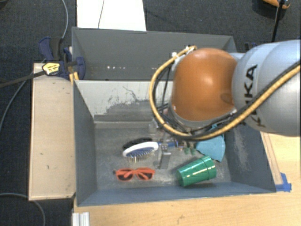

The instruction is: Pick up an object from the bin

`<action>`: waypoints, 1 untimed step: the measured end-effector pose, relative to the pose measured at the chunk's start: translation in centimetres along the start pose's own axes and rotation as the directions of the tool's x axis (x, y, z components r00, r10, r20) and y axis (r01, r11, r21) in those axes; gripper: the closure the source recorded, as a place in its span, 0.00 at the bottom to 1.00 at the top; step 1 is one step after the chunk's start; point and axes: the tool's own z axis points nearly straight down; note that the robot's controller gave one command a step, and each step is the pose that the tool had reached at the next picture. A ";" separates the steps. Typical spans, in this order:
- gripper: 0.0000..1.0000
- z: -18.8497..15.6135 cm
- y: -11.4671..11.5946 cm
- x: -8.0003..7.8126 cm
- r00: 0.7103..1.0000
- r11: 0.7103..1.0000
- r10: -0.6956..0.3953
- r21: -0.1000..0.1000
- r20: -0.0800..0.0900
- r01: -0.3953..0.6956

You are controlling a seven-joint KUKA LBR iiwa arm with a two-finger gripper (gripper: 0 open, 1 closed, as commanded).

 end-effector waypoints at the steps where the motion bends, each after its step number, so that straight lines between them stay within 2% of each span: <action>1: 0.00 2.0 0.5 -1.0 0.997 0.997 -0.081 -0.001 0.005 0.081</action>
Offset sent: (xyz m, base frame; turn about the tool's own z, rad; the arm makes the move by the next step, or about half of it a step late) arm 0.0383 0.0244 -0.1224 -0.3148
